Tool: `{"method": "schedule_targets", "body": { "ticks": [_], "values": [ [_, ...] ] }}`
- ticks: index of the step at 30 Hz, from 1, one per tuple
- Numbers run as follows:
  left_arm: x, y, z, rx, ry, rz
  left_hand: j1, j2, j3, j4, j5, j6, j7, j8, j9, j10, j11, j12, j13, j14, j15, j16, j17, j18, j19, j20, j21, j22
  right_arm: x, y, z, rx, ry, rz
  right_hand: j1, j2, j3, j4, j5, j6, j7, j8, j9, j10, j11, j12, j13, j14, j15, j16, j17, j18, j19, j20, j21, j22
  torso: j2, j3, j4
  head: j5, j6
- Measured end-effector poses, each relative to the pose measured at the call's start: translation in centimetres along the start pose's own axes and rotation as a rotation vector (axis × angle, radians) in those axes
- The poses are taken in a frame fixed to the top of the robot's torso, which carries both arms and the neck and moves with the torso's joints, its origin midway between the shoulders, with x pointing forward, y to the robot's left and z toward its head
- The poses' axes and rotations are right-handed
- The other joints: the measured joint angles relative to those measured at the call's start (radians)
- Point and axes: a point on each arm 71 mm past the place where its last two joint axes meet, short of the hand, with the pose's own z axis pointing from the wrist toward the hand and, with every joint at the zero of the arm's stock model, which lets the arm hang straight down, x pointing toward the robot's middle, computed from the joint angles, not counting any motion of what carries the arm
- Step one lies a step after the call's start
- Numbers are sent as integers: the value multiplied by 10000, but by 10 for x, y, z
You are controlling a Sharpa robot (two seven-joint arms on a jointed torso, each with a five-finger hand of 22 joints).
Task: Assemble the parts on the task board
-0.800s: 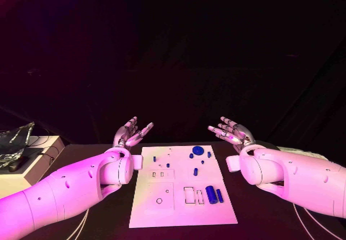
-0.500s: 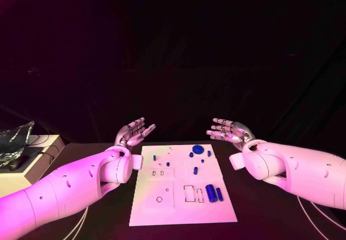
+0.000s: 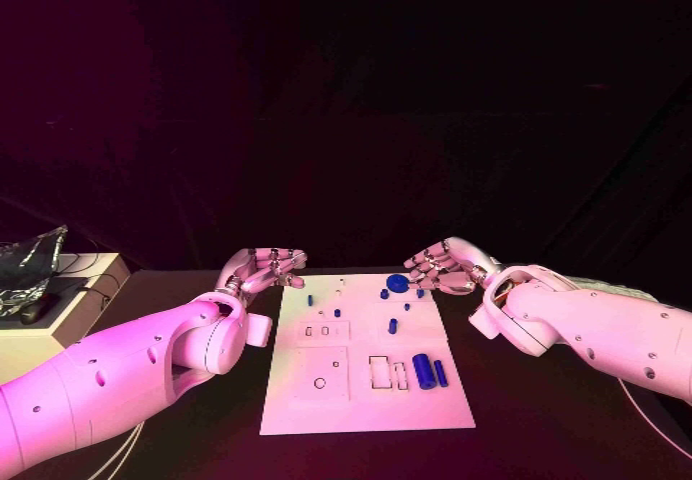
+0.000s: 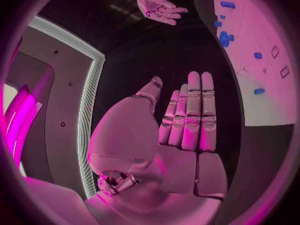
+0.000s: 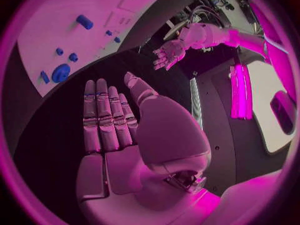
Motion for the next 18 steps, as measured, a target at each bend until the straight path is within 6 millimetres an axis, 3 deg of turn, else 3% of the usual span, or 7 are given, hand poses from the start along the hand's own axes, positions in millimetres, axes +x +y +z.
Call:
{"method": "schedule_targets", "body": {
  "ticks": [1, 4, 9, 14, 15, 16, 18],
  "values": [
    [0, 1, -3, -29, 85, 23, -30, 30, -7, -70, 0, 117, -12, -44, -2, 139, -42, -20, -2, 91, -91, 326, 263, -37, 72, -171, 305, 193, 1, 1, 0, -54, 79, -290, 8, -7, 24, -24, 59, 239, -60, 2, 18, 288, -98, 37, 8, 362, -129, 113, 60, 1, 294, -125, 169, 76, 13, 5, 7, -10, -12],
    [3, -1, -11, -76, 406, 63, -32, 32, 9, -304, -46, 456, -66, -115, -2, 608, -223, -21, 3, 66, -254, 1625, 1357, -468, -49, -639, 1353, 906, 4, 4, 0, -182, 237, -1151, 93, -92, -51, -131, 286, 943, -270, 41, 75, 1191, -427, 39, 38, 1332, -558, 890, 477, 0, 1225, -607, 849, 427, 67, 7, 41, -64, -49],
    [8, -8, -21, -38, 891, 90, -19, 104, -79, -575, 29, 657, -137, -54, 20, 1067, -404, 186, 105, -449, -441, 3639, 3040, -547, -367, -957, 2792, 1941, 5, 9, 5, -238, 274, -2355, -16, -201, -128, -208, 594, 1625, -530, 41, 147, 2229, -834, 39, 126, 2117, -1134, 3266, 1827, -17, 2330, -1369, 2136, 1209, 225, 8, 134, -208, -51],
    [12, -19, -28, 69, 1231, 63, -90, 211, -249, -770, 29, 658, -138, -32, 21, 1099, -437, 502, 229, -977, -495, 5186, 4374, -628, -783, -1116, 4149, 2968, 6, 9, 15, -158, 237, -3341, -190, -374, -112, -223, 790, 1676, -581, 41, 161, 2464, -986, 39, 139, 2372, -1327, 5506, 3223, -234, 3237, -1783, 3497, 2240, 383, -12, 222, -324, -29],
    [12, -20, -29, 86, 1287, 57, -143, 268, -277, -798, 29, 658, -138, -4, 21, 1099, -436, 591, 265, -1101, -479, 5322, 4537, -611, -801, -1114, 4511, 3232, 5, 9, 17, -139, 215, -3517, -303, -478, 9, -297, 977, 1659, -574, 41, 184, 2389, -980, 40, 124, 2375, -1326, 6496, 3952, -230, 3566, -1782, 4475, 3333, 413, -15, 242, -341, -28],
    [13, -23, -30, 112, 1340, 48, -133, 338, -305, -825, 29, 658, -139, 26, 21, 1094, -441, 664, 287, -1138, -477, 5434, 4671, -550, -952, -1090, 4764, 3447, 4, 10, 19, -121, 187, -3698, -474, -615, 173, -330, 1200, 1542, -526, 41, 211, 2127, -906, 39, 101, 2374, -1328, 7662, 4722, -192, 4154, -1951, 5950, 4933, 459, -25, 270, -361, -28],
    [14, -28, -32, 176, 1447, 25, -140, 346, -326, -846, 29, 658, -139, 26, 21, 993, -452, 705, 302, -1190, -457, 5461, 4798, -444, -1012, -1061, 5123, 3718, 2, 12, 24, -107, 111, -4096, -748, -776, 432, -327, 1602, 1416, -437, 1, 222, 1671, -717, 39, 75, 2289, -1262, 8701, 5423, -151, 4478, -1955, 7421, 6519, 531, -37, 314, -383, -11]
  ]
}}
